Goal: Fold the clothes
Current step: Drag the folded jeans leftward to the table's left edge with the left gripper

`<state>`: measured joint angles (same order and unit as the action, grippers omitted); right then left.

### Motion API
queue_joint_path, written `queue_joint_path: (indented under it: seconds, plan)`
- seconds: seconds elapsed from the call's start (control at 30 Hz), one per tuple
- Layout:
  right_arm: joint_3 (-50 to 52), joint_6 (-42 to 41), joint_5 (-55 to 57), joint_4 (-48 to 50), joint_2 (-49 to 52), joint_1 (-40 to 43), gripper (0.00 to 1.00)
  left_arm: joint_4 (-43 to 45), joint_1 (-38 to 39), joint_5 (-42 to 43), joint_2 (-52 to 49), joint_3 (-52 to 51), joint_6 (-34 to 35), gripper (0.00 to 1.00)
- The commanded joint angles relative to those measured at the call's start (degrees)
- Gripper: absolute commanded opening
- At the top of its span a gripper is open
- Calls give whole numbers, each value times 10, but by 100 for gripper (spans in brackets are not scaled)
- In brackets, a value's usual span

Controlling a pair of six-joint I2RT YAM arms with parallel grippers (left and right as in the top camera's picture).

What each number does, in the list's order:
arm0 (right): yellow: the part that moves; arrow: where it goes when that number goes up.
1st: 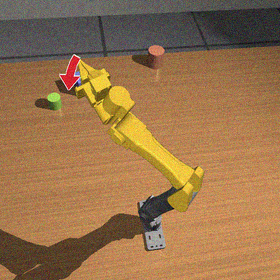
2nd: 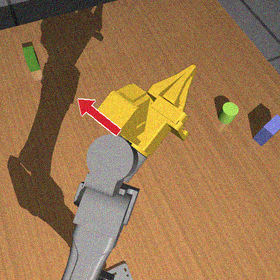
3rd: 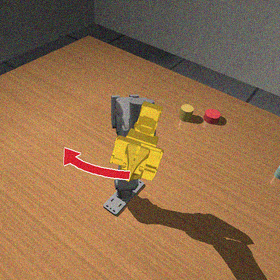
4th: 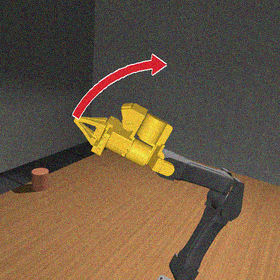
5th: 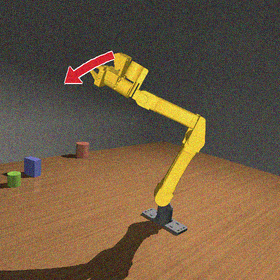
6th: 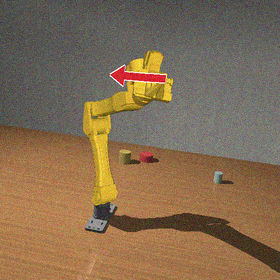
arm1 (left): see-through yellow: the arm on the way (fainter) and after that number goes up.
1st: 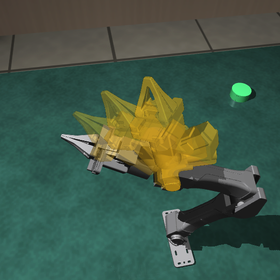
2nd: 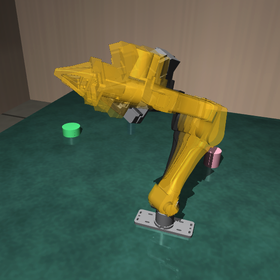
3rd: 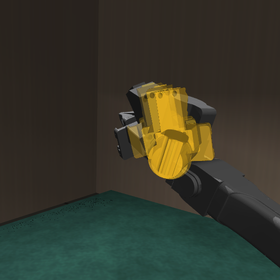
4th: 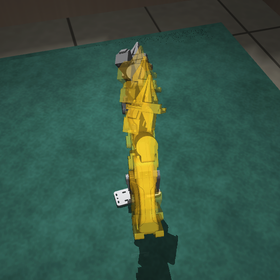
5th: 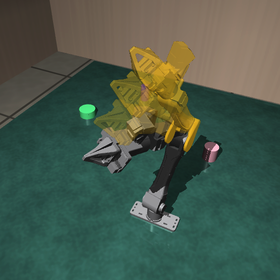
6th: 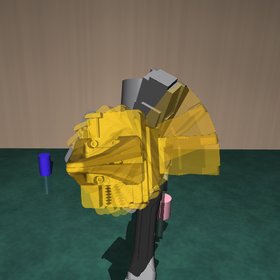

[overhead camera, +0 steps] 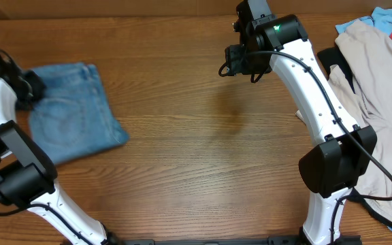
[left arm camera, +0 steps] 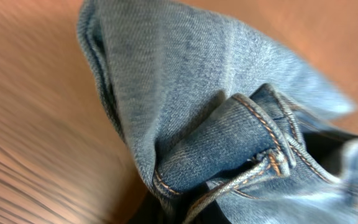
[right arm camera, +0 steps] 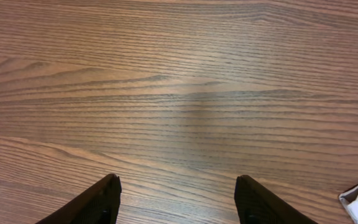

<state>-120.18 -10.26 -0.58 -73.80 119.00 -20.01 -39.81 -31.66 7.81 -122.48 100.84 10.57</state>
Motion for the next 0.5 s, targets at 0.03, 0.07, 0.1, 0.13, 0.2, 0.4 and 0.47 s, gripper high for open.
queue_joint_path:
  seconds: [0.03,0.07,0.1,0.13,0.2,0.4,0.47]
  plan:
    - [-3,-5,5,-2,1,-2,62,-28,-10,-27,22,130,-3,90]
    - [-3,-5,5,-4,1,-2,62,-43,-10,-27,22,147,-3,100]
    - [-3,-5,5,-5,1,-2,62,-57,-9,-27,22,161,-3,100]
    - [-3,-5,5,-7,1,-2,62,-75,-8,-26,22,173,-2,100]
    - [-3,-5,5,-9,1,-2,62,-113,-3,-24,22,186,-2,100]
    - [-3,-5,5,-12,1,-2,62,-235,44,33,22,189,-1,100]
    - [-3,-5,5,-12,1,-2,62,-263,75,39,22,188,-3,100]
